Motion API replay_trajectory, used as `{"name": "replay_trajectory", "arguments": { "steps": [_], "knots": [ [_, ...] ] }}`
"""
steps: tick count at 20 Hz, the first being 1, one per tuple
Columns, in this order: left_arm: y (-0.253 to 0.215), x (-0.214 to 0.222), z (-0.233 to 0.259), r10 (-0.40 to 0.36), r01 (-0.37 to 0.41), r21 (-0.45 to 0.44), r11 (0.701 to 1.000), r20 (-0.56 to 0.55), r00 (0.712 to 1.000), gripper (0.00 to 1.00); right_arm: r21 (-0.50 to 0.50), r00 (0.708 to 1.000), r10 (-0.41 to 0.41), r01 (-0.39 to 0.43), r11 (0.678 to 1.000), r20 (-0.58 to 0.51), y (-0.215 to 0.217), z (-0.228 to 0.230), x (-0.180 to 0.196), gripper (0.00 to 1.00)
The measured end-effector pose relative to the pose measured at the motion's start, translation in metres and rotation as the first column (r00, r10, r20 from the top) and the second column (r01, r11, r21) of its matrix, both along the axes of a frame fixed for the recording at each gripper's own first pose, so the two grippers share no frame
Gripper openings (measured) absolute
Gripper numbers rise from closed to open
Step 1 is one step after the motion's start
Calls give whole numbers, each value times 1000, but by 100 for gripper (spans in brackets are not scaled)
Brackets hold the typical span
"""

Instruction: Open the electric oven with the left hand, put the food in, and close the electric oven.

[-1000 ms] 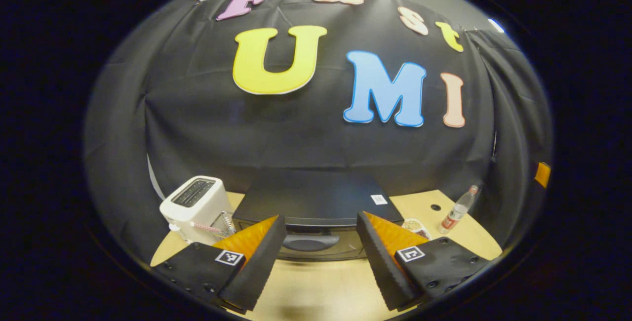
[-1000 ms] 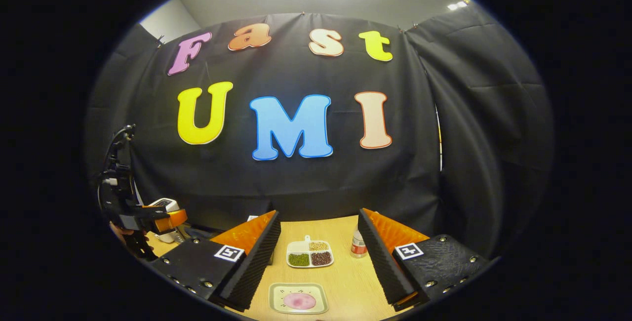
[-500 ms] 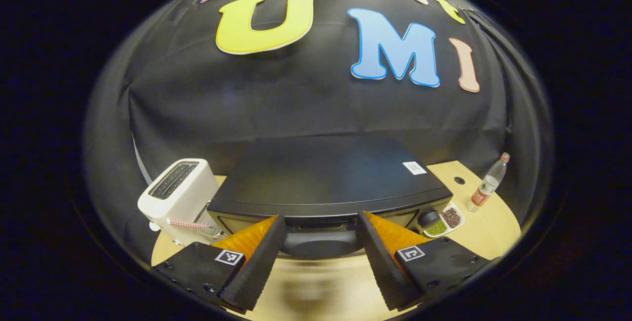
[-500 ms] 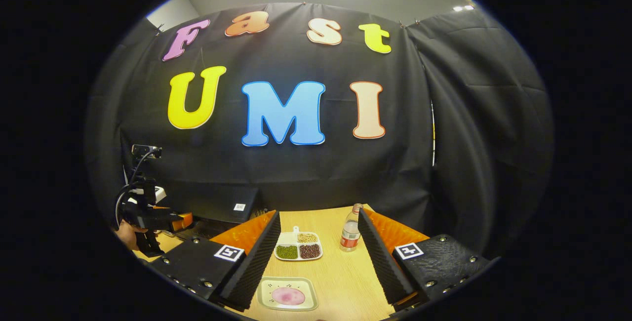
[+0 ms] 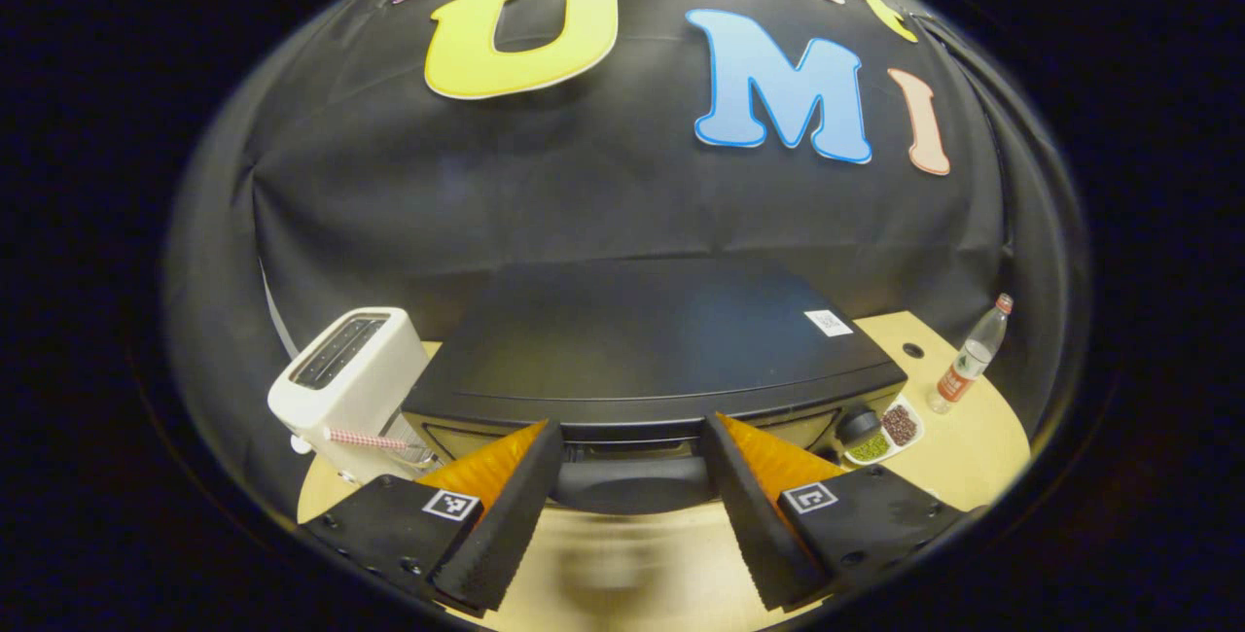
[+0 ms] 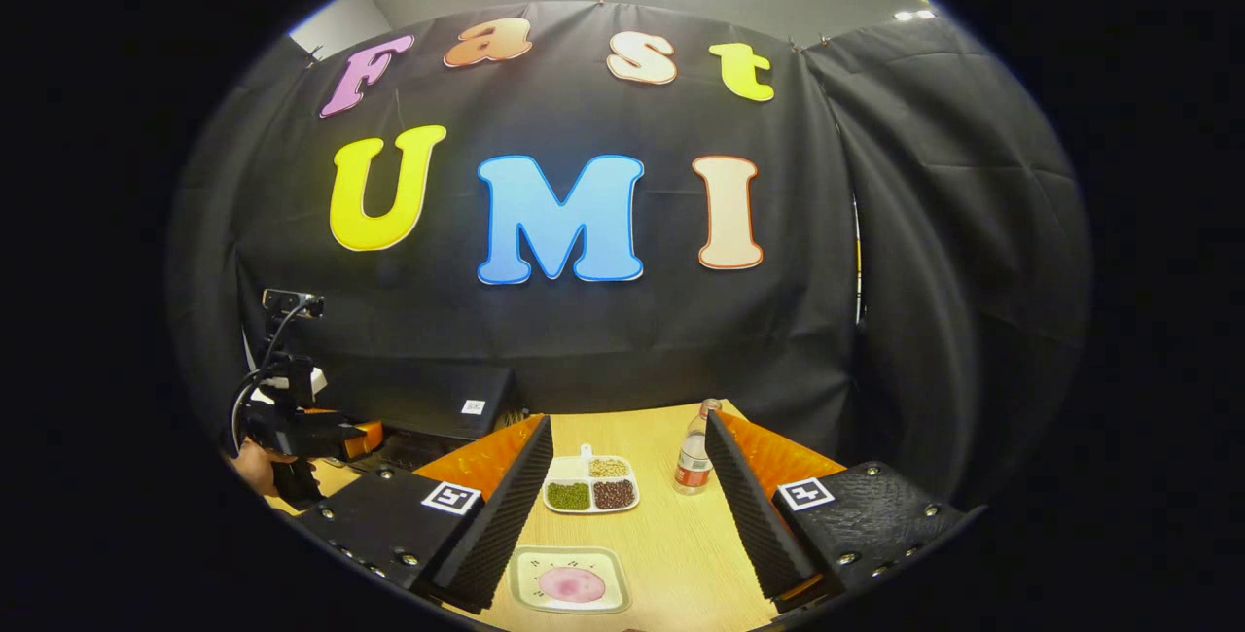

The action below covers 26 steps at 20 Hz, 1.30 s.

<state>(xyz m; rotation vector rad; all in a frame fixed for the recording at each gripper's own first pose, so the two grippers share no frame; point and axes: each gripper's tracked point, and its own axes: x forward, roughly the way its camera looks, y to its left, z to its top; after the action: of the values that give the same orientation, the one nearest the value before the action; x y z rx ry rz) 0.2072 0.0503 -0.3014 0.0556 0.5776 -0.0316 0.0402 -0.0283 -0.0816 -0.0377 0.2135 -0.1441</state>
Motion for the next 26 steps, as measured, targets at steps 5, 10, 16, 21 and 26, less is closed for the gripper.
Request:
{"name": "replay_trajectory", "arguments": {
  "steps": [5, 10, 16, 21, 26],
  "knots": [
    [1, -26, -4, -8, 7, -7, 1000, -15, 1000, 100, 1, 999, 19, -19, 1000, 30, 2, 12, 1, 96],
    [0, -57, -15, -3, 3, -7, 1000, -34, 999, 100, 4, 998, 33, -33, 999, 45, 2, 21, 0, 95],
    [1, -90, -31, 1, -1, -1, 1000, -57, 998, 100, -3, 998, 54, -54, 999, 41, 7, 20, -7, 96],
    [1, -113, -49, -18, 20, 31, 999, -84, 996, 97, 1, 998, 55, -55, 998, 30, 5, 17, -14, 96],
    [-1, -134, -71, -21, 25, 33, 999, -128, 992, 100, 5, 998, 52, -53, 999, 21, 2, 14, -18, 96]
  ]
}}
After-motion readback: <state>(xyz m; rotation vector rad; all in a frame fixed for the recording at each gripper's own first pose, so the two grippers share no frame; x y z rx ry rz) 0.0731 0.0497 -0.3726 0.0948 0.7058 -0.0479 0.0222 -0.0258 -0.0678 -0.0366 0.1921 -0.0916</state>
